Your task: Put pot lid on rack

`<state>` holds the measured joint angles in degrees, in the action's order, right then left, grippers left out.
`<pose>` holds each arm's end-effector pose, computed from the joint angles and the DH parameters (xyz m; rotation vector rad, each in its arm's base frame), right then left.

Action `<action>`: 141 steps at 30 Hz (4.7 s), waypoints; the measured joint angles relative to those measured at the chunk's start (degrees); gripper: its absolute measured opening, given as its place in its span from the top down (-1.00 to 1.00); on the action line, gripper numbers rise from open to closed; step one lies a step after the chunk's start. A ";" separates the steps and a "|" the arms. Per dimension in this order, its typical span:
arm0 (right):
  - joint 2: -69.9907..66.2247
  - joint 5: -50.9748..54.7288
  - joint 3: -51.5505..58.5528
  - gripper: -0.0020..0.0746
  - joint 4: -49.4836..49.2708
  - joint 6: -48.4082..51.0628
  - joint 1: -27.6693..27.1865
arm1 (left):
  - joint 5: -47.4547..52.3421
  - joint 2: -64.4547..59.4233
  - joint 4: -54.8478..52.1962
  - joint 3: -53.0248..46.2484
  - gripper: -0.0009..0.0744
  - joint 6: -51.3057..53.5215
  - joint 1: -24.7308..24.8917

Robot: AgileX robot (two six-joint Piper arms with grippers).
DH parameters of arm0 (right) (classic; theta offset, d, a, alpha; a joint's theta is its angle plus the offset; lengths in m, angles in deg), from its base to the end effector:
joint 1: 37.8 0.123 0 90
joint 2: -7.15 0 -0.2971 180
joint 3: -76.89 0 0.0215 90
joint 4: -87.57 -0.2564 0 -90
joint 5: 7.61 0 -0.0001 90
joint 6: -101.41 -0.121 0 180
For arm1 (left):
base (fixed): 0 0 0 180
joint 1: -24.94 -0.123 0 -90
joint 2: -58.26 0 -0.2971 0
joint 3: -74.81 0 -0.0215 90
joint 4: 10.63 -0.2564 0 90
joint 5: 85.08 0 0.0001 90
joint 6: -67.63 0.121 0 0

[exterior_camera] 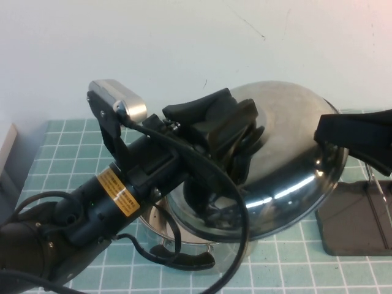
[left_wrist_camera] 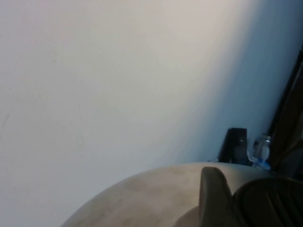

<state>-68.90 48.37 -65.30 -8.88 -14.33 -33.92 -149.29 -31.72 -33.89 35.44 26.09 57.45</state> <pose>0.2307 0.1156 0.3102 -0.1860 1.9206 1.3653 0.2434 -0.2061 0.3181 0.3598 1.2326 -1.1749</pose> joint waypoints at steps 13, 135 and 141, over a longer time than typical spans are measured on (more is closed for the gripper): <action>-2.40 5.48 -2.10 0.50 -1.32 3.19 0.00 | 0.82 -4.05 -2.83 2.78 0.14 0.34 4.47; 56.94 -37.35 21.20 0.95 69.56 -19.95 0.49 | 94.71 82.38 -13.78 -29.17 0.98 -2.79 -6.52; 62.56 -52.40 33.11 0.95 84.01 -37.43 0.24 | 94.71 82.38 -13.78 -29.17 0.98 -2.79 -6.52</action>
<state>-6.34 -4.03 -32.19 75.13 -51.76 -33.68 -54.58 50.66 -47.68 6.27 23.30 50.93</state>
